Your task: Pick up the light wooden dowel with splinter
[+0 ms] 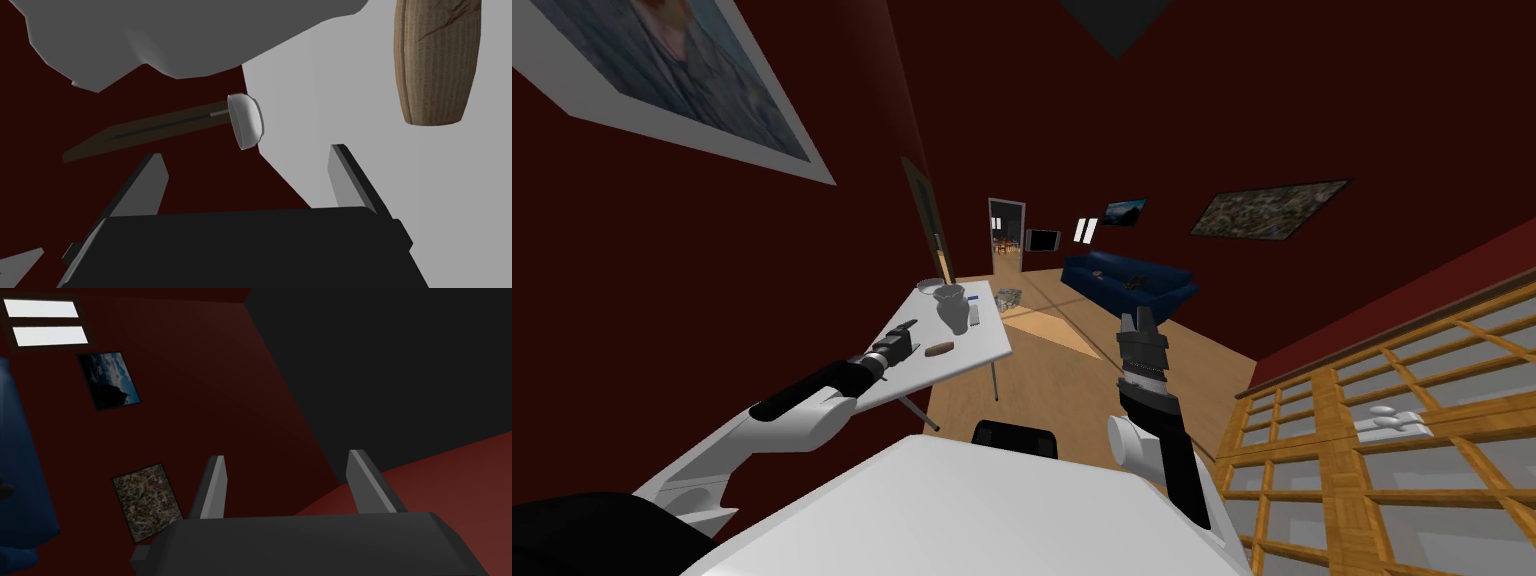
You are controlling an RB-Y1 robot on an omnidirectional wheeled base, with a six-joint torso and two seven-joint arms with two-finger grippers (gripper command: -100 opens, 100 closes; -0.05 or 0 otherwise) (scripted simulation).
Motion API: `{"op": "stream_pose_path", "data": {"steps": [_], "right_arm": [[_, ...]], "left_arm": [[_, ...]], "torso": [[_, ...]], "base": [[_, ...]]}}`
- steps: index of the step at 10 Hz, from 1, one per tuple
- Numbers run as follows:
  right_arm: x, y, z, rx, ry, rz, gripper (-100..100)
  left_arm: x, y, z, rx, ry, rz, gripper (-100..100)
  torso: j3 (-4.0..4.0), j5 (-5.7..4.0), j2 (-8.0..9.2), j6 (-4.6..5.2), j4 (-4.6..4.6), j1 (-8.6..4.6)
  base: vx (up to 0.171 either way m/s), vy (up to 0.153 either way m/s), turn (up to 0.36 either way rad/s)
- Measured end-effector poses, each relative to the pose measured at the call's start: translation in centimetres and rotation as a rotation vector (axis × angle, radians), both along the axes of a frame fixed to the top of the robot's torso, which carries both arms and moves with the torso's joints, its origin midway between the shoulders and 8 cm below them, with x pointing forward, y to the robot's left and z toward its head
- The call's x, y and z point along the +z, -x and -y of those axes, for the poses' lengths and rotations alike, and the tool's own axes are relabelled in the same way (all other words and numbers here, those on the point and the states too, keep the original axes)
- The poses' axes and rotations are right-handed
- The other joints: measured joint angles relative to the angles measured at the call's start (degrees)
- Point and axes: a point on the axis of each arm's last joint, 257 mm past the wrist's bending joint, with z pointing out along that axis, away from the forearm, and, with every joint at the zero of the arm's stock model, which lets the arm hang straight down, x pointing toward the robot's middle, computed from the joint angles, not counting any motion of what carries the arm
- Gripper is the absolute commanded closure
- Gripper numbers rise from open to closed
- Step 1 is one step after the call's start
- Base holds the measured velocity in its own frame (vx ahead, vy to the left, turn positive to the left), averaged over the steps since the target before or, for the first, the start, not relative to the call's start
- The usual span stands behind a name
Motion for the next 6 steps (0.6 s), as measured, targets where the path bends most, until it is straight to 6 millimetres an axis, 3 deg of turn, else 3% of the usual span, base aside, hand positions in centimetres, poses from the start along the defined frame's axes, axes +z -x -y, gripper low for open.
{"op": "stream_pose_path", "data": {"steps": [6], "right_arm": [[0.0, 0.0, 0.0, 0.0, 0.0, 0.0, 0]], "left_arm": [[-3.2, 1.4, -3.2, 0.056, 0.054, -0.155, -100]], "torso": [[-0.01, 0.0, -0.02, 0.01, 0.0, 0.0]], "base": [[0.006, -0.005, -0.04]]}}
